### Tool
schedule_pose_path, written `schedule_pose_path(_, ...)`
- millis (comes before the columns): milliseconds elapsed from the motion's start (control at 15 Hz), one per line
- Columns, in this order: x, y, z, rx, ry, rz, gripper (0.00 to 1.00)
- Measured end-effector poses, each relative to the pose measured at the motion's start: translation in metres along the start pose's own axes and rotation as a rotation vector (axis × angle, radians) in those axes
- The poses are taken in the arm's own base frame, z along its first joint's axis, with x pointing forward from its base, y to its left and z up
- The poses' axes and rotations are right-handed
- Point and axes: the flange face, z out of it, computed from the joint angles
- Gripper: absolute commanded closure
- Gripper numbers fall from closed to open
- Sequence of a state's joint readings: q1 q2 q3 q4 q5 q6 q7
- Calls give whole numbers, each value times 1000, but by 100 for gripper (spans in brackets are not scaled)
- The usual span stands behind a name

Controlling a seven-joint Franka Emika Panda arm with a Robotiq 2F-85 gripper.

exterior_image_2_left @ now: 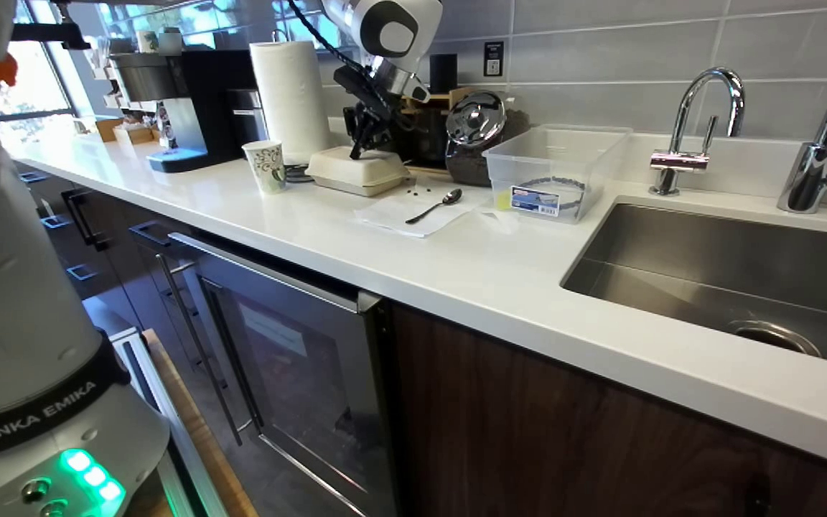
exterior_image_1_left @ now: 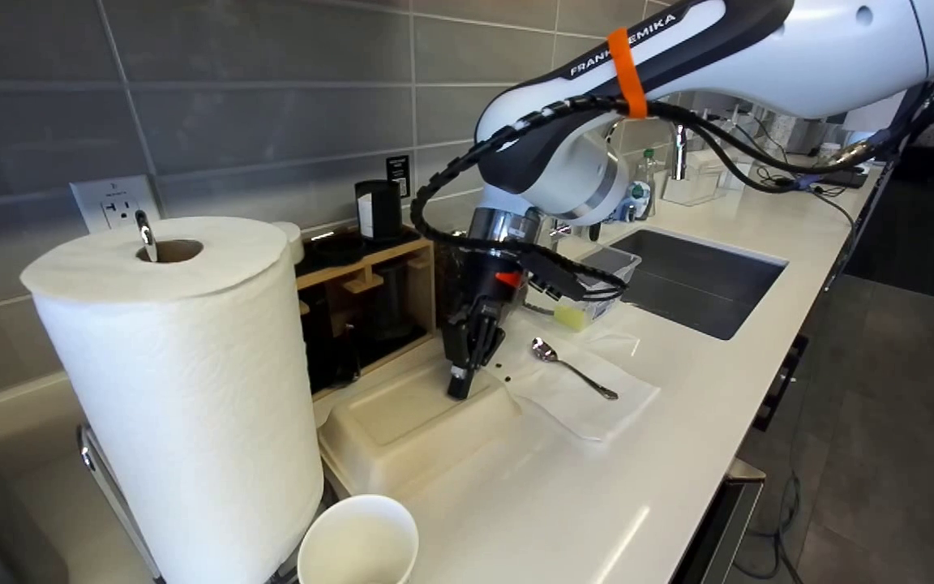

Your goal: Close the disposable lunch pack then turn the pack to the right

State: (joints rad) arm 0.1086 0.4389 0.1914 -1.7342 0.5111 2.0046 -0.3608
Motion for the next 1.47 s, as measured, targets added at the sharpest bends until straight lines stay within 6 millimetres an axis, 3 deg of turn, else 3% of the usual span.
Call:
schedule_pose_path(400, -29, -3, 10, 57, -131, 20, 100)
schedule_pose_path(867, -57, -28, 13, 185, -106, 69, 100)
schedule_pose_path(1000, -62, -25, -3, 152, -70, 78, 100)
schedule_pose_path(1200, -69, -14, -44, 8, -5, 91, 100)
schedule_pose_path(1467, -60, -13, -88, -164, 137, 99, 100)
